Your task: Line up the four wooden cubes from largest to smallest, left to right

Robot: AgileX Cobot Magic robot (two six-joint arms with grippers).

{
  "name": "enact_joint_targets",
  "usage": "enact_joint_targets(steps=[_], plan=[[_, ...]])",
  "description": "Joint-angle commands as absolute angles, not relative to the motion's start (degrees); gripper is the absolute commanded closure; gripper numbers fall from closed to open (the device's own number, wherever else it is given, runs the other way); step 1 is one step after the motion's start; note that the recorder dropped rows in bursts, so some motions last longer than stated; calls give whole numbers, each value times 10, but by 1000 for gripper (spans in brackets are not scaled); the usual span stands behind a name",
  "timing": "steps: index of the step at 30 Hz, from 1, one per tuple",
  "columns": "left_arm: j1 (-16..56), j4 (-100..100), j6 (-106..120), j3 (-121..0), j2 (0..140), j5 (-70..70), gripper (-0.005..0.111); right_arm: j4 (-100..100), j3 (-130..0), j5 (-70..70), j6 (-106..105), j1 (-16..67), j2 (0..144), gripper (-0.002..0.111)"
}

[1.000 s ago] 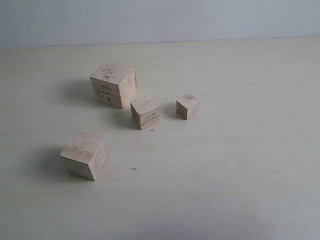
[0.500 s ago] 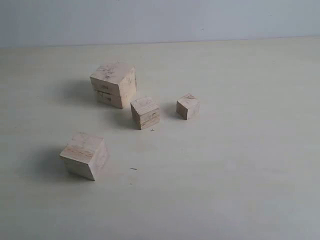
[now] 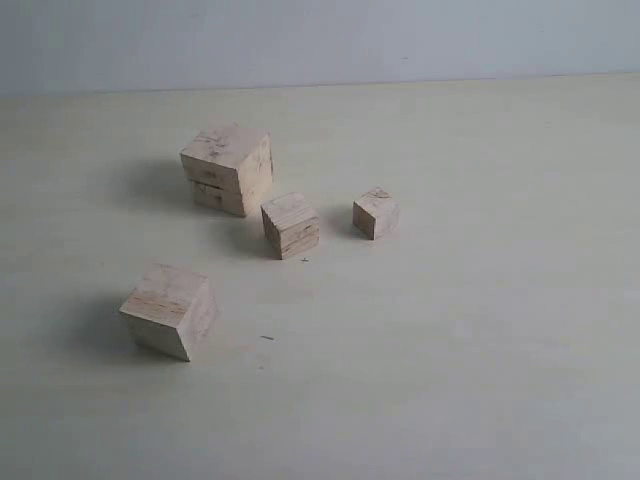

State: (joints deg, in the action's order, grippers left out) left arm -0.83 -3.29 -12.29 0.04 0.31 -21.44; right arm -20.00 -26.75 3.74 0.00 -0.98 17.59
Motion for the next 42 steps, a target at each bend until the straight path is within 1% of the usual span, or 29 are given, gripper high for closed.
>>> enact_joint_targets(steps=[1, 5, 9, 11, 14, 16, 19, 20, 23, 24, 26, 29, 32, 35, 38, 42], plan=[[-4, -32, -125, 0, 0, -212, 107, -271, -373, 218, -11, -14, 306, 106], [-4, -32, -125, 0, 0, -212, 107, -382, -431, 423, -117, -14, 416, 106], [-4, -32, -125, 0, 0, -212, 107, -450, -434, 575, -157, -14, 504, 106], [-4, -32, -125, 0, 0, -212, 107, -456, -434, 584, -157, -14, 538, 106], [-4, -32, -125, 0, 0, -212, 107, -456, -434, 524, -170, -14, 570, 106], [-4, -32, -125, 0, 0, -212, 107, -457, -434, 508, -160, -14, 585, 106], [-4, -32, -125, 0, 0, -212, 107, -512, -434, 505, -171, -14, 601, 106], [-4, -32, -125, 0, 0, -212, 107, -537, -434, 497, -193, -14, 605, 106], [-4, -32, -125, 0, 0, -212, 107, -638, -439, 497, -361, -14, 627, 104], [-4, -32, -125, 0, 0, -212, 107, -683, -444, 508, -420, -14, 635, 101], [-4, -32, -125, 0, 0, -212, 107, -728, -452, 523, -468, -10, 651, 97], [-4, -32, -125, 0, 0, -212, 107, -715, -482, 507, -500, 27, 674, 92], [-4, -32, -125, 0, 0, -212, 107, -660, -525, 476, -501, 97, 707, 89], [-4, -32, -125, 0, 0, -212, 107, -590, -575, 439, -513, 175, 749, 84], [-4, -32, -125, 0, 0, -212, 107, -533, -624, 407, -513, 235, 796, 71], [-4, -32, -125, 0, 0, -212, 107, -478, -688, 375, -530, 289, 867, 46]])
